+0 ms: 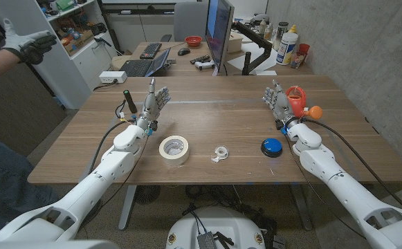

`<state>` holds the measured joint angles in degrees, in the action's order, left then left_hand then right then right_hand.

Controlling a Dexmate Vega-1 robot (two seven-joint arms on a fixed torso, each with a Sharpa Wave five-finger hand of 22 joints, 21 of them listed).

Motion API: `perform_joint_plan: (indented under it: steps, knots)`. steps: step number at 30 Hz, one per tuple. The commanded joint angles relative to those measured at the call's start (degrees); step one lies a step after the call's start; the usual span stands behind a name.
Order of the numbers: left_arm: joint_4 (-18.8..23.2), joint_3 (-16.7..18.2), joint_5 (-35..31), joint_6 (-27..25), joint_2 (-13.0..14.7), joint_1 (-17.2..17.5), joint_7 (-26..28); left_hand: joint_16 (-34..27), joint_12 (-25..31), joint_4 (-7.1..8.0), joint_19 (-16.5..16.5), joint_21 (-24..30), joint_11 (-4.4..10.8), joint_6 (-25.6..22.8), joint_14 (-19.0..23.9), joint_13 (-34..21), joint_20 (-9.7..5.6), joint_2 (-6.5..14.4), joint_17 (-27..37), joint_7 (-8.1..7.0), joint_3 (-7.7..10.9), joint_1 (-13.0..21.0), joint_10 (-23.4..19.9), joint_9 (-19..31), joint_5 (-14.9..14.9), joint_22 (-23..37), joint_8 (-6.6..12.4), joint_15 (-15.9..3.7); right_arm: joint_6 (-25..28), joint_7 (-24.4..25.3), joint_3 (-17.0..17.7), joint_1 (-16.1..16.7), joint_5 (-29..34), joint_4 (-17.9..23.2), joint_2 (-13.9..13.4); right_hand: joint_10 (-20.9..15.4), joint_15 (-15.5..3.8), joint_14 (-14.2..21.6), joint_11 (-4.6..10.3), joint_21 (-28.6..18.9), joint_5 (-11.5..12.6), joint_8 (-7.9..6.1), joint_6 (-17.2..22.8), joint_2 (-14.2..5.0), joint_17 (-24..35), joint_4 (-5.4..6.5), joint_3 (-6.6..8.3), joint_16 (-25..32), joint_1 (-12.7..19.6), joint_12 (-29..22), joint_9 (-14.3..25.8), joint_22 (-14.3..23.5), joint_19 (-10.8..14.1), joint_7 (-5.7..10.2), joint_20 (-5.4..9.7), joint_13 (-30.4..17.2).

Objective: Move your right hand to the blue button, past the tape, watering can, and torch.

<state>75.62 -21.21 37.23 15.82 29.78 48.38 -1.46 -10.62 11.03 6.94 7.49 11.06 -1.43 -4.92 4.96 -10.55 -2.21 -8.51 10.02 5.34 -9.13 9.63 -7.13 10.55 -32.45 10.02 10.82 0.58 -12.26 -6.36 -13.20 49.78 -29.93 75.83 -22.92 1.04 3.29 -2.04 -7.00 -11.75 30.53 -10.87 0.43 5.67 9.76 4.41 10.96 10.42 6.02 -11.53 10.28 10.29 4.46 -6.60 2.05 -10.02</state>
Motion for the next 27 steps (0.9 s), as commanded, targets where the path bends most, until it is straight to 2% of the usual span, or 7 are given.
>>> perform_joint_plan:
  steps: [1,6,11,19,27]
  knots:
    - [2.31,-0.02,-0.03,-1.23,1.12,1.14,0.91,-0.30,0.43,-0.09,0.58,0.32,-0.10,-0.20,0.56,-0.11,-1.64,0.17,0.29,0.58,-0.55,0.73,-0.50,0.26,-0.39,0.22,0.41,0.08,9.06,-15.33,22.89,1.84,23.31,3.12,20.66,-0.03,0.34,-0.07,-0.52,-0.31,0.47,-0.36,0.14,0.17,0.28,-0.12,0.43,0.27,0.54,-0.32,0.07,0.19,0.35,-1.82,2.14,-0.22]
    - [2.85,0.06,-0.03,-1.38,1.35,1.61,1.34,-0.39,0.52,-0.18,0.80,0.39,-0.05,-0.33,0.84,-0.11,-1.90,0.22,0.29,0.55,-0.65,0.87,-0.77,0.25,-0.50,0.22,0.48,-0.04,9.59,-20.08,28.83,0.83,30.32,3.75,26.66,-0.05,0.42,0.00,-0.53,-0.30,0.64,-0.38,0.26,0.01,0.28,-0.25,0.44,0.24,0.73,-0.30,0.07,0.20,0.39,-1.76,2.07,-0.22]
    - [3.37,0.06,-0.13,-1.62,1.61,1.91,1.68,-0.39,0.57,-0.26,0.80,0.38,0.00,-0.49,0.89,-0.11,-1.88,0.29,0.29,0.53,-0.72,1.02,-0.92,0.25,-0.61,0.22,0.55,-0.06,9.94,-23.28,32.51,-0.13,34.80,4.17,30.29,-0.42,0.53,0.17,-0.53,-0.29,0.82,-0.37,0.34,-0.11,0.29,-0.40,0.42,0.25,0.94,-0.41,0.07,0.21,0.44,-1.71,1.93,-0.23]
    - [3.78,0.04,-0.05,-1.87,1.93,2.34,1.70,-0.33,0.52,-0.38,0.69,0.33,0.00,-0.52,0.81,-0.11,-1.77,0.40,0.29,0.54,-0.80,1.25,-0.84,0.24,-0.77,0.22,0.57,0.06,10.74,-26.16,35.48,-0.94,39.14,5.38,33.45,-0.54,0.54,0.26,-0.63,-0.28,0.98,-0.36,0.39,-0.20,0.30,-0.54,0.39,0.23,1.14,-0.41,0.08,0.21,0.48,-1.60,1.85,-0.23]
    - [4.41,-0.22,-0.30,-2.19,2.31,2.64,1.69,-0.26,0.48,-0.54,0.56,0.27,-0.09,-0.52,0.70,-0.11,-1.66,0.56,0.29,0.52,-0.88,1.57,-0.76,0.24,-0.98,0.22,0.58,0.27,10.70,-27.43,36.50,-1.29,41.53,6.45,34.80,-0.65,0.57,0.32,-0.51,-0.27,1.14,-0.35,0.43,-0.30,0.30,-0.68,0.35,0.20,1.32,-0.42,0.08,0.22,0.50,-1.31,1.73,-0.24]
